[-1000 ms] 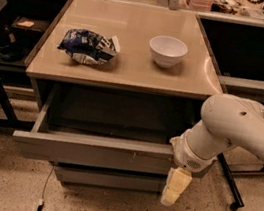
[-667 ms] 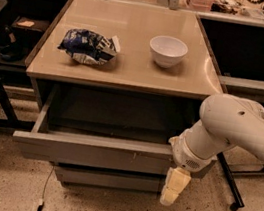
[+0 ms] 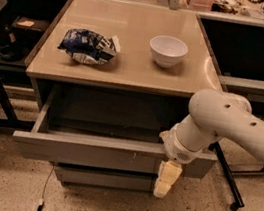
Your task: Open top drawer
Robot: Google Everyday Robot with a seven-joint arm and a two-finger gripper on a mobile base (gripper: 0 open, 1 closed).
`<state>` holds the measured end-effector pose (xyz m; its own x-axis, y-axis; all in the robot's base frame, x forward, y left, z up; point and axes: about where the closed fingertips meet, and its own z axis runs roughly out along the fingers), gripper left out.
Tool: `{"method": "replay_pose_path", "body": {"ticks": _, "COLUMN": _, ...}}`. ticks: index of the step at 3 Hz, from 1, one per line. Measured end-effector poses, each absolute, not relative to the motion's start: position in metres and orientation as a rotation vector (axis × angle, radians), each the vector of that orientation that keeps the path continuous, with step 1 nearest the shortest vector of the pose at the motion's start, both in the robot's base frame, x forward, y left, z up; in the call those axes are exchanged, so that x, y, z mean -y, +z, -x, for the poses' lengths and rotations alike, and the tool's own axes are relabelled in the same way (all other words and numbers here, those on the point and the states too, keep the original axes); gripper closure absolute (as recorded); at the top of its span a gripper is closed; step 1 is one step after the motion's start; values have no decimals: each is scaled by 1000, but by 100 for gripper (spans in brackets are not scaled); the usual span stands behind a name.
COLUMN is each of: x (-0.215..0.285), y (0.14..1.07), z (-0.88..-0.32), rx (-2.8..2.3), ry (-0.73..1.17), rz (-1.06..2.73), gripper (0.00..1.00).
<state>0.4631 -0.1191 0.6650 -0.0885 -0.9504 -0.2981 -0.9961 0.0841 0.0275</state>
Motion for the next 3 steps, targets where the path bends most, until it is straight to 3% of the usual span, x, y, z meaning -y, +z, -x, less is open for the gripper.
{"method": "replay_pose_path", "body": {"ticks": 3, "x": 136, "y": 665, "z": -404, "rx": -2237, "ry": 617, "rz": 2044, "gripper": 0}}
